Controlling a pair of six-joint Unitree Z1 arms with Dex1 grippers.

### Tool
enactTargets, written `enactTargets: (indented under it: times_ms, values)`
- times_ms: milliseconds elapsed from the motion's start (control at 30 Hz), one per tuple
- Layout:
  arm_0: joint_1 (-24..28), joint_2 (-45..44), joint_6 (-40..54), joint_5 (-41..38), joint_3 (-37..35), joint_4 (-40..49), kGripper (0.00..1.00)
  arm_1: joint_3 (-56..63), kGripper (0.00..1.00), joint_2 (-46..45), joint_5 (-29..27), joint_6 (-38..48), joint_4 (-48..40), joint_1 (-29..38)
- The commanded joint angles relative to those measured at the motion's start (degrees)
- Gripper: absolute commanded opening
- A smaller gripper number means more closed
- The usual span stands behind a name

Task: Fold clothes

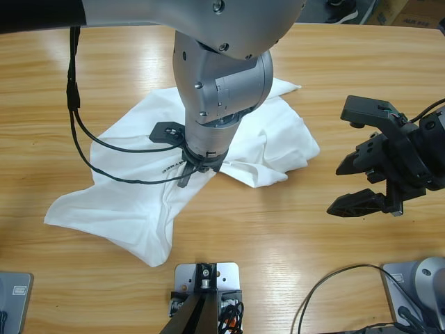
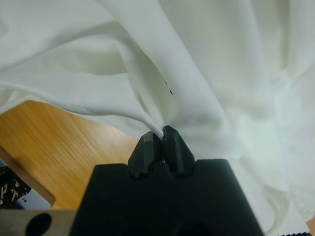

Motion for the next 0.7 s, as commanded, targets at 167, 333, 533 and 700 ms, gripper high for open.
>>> enactTargets:
  times_ms: [167,333,533,700]
  values:
    - [-0.9,-5.4,23.2,-6.7,3.8,8.1,0.0,1.4,0.775,0.2,0.7,1.0,-0.7,-2.6]
    - [-3.1,-13.3,26.0,-8.6,17.1,8.0,0.0,-1.9,0.78,2.5,-1.5,2.6,-0.8,-4.0]
    - [-4.7,-14.8,26.4,-9.6,19.7,7.7,0.0,-17.3,0.798,14.8,-3.4,0.3,1.5,-4.5]
    - [-6.7,-15.3,27.8,-10.1,19.6,7.6,0.0,-33.6,0.798,28.4,-6.9,-12.3,10.0,-3.8]
